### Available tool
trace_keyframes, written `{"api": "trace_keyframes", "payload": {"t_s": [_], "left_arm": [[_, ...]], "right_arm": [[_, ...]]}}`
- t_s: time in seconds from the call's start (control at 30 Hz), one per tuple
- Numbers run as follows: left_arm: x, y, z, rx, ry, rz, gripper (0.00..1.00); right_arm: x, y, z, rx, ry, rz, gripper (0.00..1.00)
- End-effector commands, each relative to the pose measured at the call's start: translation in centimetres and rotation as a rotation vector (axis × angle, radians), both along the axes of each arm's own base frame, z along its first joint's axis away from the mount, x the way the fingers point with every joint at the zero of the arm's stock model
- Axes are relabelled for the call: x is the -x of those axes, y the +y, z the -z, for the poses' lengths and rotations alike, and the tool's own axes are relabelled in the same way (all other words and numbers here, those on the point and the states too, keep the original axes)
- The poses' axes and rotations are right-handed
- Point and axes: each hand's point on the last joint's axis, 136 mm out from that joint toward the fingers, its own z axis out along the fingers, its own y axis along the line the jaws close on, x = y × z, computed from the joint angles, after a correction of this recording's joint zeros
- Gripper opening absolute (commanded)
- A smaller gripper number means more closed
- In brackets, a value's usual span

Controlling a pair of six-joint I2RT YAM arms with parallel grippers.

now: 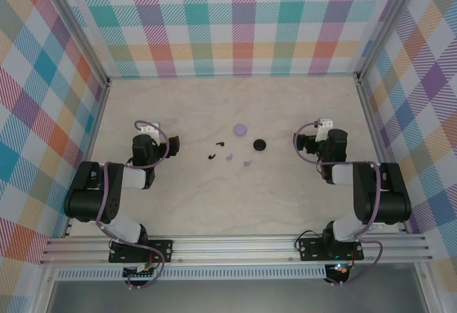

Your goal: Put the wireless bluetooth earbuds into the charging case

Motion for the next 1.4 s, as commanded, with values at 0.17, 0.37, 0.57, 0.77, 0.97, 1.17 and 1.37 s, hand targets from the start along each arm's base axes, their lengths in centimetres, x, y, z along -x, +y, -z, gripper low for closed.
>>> {"api": "trace_keyframes", "payload": {"t_s": [0.17,0.37,0.57,0.77,0.97,1.17,1.37], "left_arm": [[0.3,0.4,-0.3,0.010,-0.004,-0.006,1.00],[0.3,0.4,-0.2,0.010,-0.002,-0.006,1.00],[0.3,0.3,-0.3,0.010,-0.003,-0.005,1.00],[0.3,0.4,-0.3,0.010,-0.005,-0.006,1.00],[0.6,1.8,-2.5,0.021,0.059,-0.107,1.00],[0.8,0.4,-5.2,0.164,0.180,-0.104,1.00],[-0.8,-4.2,-6.4,0.318,0.358,0.048,1.00]], "right_arm": [[0.1,-0.3,-0.8,-0.010,-0.022,0.015,1.00],[0.1,-0.3,-0.9,-0.011,-0.023,0.014,1.00],[0.1,-0.3,-0.8,-0.010,-0.022,0.015,1.00],[0.1,-0.3,-0.8,-0.010,-0.024,0.015,1.00],[0.6,-1.9,-2.4,-0.042,0.104,0.138,1.00],[2.4,-0.8,-3.4,-0.158,0.298,0.150,1.00],[3.0,4.3,-5.9,-0.356,0.382,-0.062,1.00]]}}
